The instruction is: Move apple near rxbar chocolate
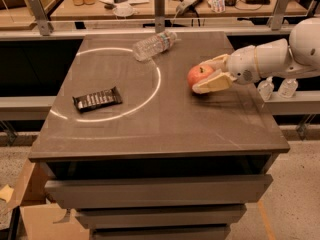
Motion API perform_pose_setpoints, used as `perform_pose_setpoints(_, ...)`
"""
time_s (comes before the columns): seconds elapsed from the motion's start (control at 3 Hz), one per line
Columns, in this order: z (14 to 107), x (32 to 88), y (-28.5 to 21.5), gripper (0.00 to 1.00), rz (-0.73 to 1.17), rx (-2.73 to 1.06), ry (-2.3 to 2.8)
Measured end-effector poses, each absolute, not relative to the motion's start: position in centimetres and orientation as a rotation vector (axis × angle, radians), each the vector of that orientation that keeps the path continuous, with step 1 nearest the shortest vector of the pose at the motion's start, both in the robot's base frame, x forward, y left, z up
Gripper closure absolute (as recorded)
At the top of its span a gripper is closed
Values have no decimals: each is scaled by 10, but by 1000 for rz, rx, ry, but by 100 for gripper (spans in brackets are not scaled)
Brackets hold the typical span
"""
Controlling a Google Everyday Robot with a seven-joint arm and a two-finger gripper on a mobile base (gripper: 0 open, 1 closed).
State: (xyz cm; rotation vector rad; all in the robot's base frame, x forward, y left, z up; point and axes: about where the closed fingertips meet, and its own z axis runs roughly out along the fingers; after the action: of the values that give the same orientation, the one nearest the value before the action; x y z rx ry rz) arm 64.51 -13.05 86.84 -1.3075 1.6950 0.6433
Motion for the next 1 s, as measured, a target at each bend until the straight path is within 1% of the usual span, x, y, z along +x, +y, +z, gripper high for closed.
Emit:
perform_pose_setpoints(0.33, 910, 646, -88, 94, 722, -1295, 1589)
perform_pose_setpoints(0.67, 919, 640, -43, 100, 791, -1308, 1547)
perform_pose_setpoints(1.0, 916, 629, -3, 100, 832, -1326, 1527)
